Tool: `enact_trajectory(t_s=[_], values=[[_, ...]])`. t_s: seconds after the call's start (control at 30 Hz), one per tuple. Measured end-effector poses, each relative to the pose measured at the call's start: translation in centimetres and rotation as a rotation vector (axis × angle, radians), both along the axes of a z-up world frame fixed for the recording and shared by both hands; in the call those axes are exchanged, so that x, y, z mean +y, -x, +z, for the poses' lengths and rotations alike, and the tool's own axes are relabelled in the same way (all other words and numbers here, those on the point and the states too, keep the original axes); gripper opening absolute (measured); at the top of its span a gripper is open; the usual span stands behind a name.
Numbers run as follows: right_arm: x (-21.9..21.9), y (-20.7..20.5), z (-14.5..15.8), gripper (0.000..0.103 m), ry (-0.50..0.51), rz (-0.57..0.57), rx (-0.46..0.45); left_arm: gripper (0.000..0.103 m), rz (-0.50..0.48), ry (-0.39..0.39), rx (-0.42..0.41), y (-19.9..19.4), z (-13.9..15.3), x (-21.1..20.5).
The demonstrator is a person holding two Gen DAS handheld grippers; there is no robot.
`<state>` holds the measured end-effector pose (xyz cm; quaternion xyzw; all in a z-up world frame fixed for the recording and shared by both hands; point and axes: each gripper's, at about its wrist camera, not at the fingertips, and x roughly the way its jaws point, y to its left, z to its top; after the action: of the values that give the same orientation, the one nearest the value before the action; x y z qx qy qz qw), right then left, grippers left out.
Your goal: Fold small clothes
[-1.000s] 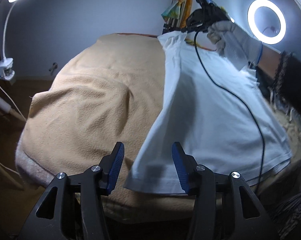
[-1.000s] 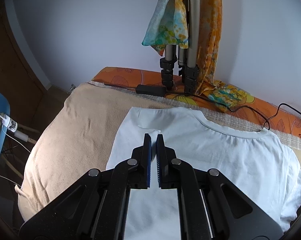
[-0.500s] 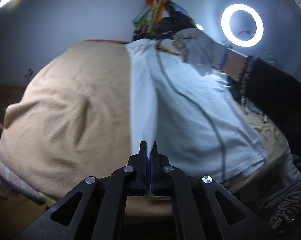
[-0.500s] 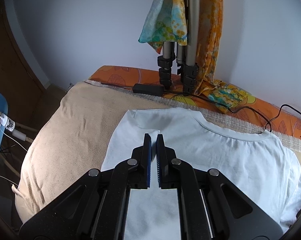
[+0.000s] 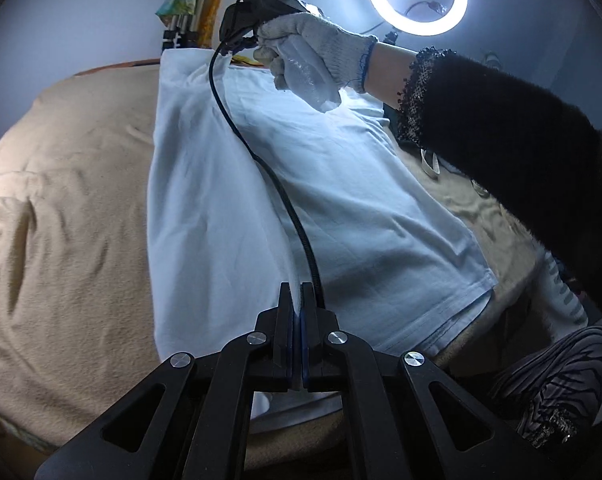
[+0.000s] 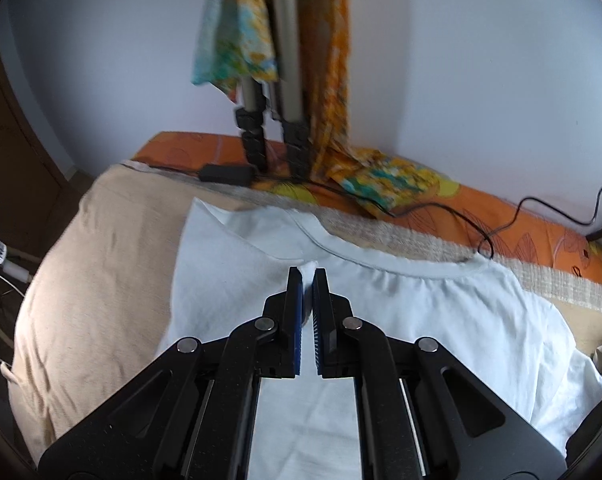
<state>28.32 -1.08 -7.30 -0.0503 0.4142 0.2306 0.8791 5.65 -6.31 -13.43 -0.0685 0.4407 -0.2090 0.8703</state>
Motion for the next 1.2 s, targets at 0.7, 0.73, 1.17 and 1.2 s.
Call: enact_trajectory(t_s=[0.7,0.73,1.17,1.2], values=[[-17.6,11.8,8.4,0.058,-0.162,-0.151,-0.096,0.019,-0.086,-0.01,-0.085,6.0,3.4,0.5],[-18.7,13.0,8.8,0.058,-0.169,-0.154,-0.104,0.019,-0.076,-0.018,-0.09,6.2,3.6,0.6],[-32.1,26.8,7.5,0.059,-0.265,-0.234,-0.099,0.019,-0.086,0.008,-0.145,6.1,5.2,-3.5],[-33.2,27.4,7.1,0.059,-0.26,-0.244,-0.094,0.019,-0.105,0.013,-0.143,6.0,5.1,-4.5]])
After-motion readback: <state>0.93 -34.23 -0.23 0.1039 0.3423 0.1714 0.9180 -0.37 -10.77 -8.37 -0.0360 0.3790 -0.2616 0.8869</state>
